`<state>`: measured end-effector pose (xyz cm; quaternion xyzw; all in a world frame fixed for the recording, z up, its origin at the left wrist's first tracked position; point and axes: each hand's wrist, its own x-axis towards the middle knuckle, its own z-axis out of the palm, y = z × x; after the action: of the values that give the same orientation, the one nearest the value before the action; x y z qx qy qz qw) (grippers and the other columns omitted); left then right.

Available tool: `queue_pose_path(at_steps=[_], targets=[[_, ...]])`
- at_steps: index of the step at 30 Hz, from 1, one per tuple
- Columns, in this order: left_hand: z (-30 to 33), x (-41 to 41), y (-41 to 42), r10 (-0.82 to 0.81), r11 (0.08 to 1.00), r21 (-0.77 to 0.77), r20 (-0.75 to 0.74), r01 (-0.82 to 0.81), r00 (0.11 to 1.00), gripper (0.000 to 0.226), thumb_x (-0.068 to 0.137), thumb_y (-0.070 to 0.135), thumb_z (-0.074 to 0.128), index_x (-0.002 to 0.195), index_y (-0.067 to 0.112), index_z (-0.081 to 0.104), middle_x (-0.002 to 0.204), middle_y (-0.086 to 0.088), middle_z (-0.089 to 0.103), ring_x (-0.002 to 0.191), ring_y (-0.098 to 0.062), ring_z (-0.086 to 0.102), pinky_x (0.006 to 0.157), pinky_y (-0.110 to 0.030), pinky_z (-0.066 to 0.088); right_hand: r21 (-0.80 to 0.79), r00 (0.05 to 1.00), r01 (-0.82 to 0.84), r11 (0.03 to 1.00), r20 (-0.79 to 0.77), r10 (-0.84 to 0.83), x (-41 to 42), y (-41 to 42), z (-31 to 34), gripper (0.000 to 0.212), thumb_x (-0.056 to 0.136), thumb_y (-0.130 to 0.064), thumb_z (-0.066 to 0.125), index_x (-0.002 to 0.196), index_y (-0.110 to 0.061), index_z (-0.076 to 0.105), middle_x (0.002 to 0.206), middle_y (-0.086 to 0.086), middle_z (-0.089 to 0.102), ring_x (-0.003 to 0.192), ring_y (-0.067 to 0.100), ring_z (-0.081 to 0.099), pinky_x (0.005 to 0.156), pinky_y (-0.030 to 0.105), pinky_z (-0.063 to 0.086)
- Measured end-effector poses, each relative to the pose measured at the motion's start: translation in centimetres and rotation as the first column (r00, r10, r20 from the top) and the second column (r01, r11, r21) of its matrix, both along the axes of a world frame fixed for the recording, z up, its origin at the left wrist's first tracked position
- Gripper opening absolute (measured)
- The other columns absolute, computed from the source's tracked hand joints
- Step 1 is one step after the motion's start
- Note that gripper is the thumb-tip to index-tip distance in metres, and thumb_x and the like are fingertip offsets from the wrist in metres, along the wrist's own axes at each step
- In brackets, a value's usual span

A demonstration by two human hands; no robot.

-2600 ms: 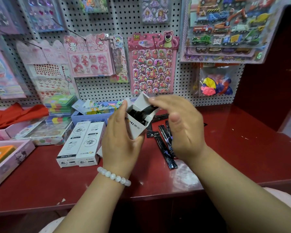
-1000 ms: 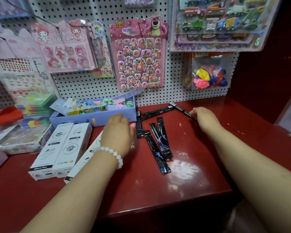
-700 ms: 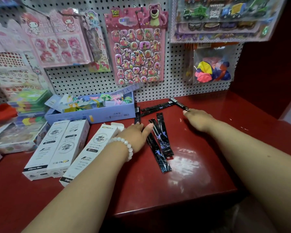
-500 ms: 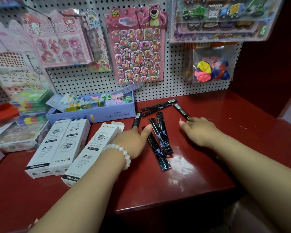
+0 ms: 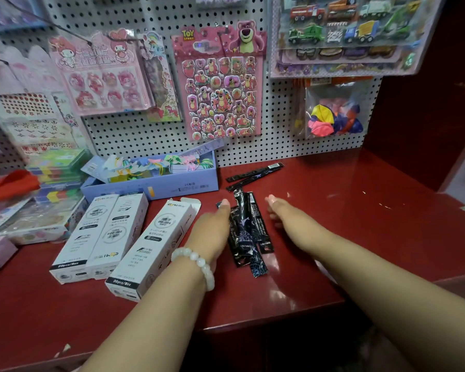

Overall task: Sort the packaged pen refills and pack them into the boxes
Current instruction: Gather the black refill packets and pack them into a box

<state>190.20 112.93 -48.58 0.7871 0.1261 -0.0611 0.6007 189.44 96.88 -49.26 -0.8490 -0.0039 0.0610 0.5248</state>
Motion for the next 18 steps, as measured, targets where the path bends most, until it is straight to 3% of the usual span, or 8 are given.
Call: queue_pose_path(at_steps=[3,5,8,11,16,18], targets=[[-1.0,1.8,-1.0,0.019,0.999,-0.046,-0.056,-0.021,0.998,0.073,0.052,0.06,0.057,0.104,0.009,0.064,0.084,-0.009,0.068,0.08,-0.027,0.065,0.089,-0.045,0.052,0.397,0.991,-0.018,0.917,-0.115,0.07,0.0,1.4,-0.3,0.063,0.099,-0.05,0.019,0.145,-0.008,0.029,0.148,0.012,0.038,0.135,0.022,0.04,0.11,0.031,0.031],[-1.2,2.6,-1.8,0.01,1.0,0.017,-0.061,-0.009,0.998,0.07,0.046,0.054,0.061,0.097,0.006,0.066,0.088,-0.015,0.071,0.08,-0.03,0.069,0.084,-0.044,0.055,0.509,0.983,-0.014,0.86,-0.151,0.106,-0.4,2.2,-0.2,0.065,0.099,-0.048,0.016,0.146,-0.005,0.024,0.152,0.015,0.031,0.14,0.023,0.032,0.107,0.029,0.03],[0.5,1.8,-2.6,0.031,0.987,0.161,-0.058,-0.021,0.998,0.036,0.07,0.038,0.068,0.08,0.004,0.061,0.078,-0.011,0.066,0.079,-0.027,0.067,0.08,-0.035,0.055,0.586,0.977,0.021,0.81,-0.184,0.108,-0.4,2.3,0.0,0.071,0.098,-0.054,0.013,0.148,-0.005,0.02,0.154,0.016,0.025,0.143,0.024,0.025,0.113,0.032,0.023],[1.0,1.4,-2.8,0.067,0.975,0.215,-0.053,-0.054,0.996,0.03,0.082,0.032,0.067,0.076,0.009,0.048,0.071,-0.005,0.055,0.078,-0.025,0.059,0.078,-0.03,0.049,0.636,0.97,0.078,0.768,-0.227,0.089,-0.5,2.1,0.2,0.074,0.096,-0.057,0.011,0.148,-0.005,0.021,0.154,0.018,0.024,0.144,0.026,0.021,0.116,0.035,0.017],[0.8,1.6,-2.6,0.036,0.999,0.038,-0.107,-0.032,0.994,0.026,0.074,0.023,0.067,0.088,0.004,0.056,0.089,-0.017,0.067,0.083,-0.033,0.067,0.082,-0.046,0.056,0.754,0.967,0.121,0.646,-0.237,0.095,-0.5,2.1,0.1,0.076,0.096,-0.058,0.015,0.146,-0.002,0.025,0.145,0.025,0.038,0.135,0.033,0.038,0.114,0.043,0.028],[0.9,1.7,-2.4,0.018,1.0,0.007,-0.133,-0.017,0.991,0.033,0.07,0.025,0.066,0.093,0.003,0.057,0.092,-0.019,0.067,0.083,-0.034,0.067,0.081,-0.049,0.056,0.75,0.971,0.107,0.653,-0.219,0.092,-0.5,2.0,0.1,0.075,0.097,-0.056,0.015,0.144,-0.001,0.03,0.143,0.028,0.039,0.134,0.037,0.038,0.11,0.043,0.033]])
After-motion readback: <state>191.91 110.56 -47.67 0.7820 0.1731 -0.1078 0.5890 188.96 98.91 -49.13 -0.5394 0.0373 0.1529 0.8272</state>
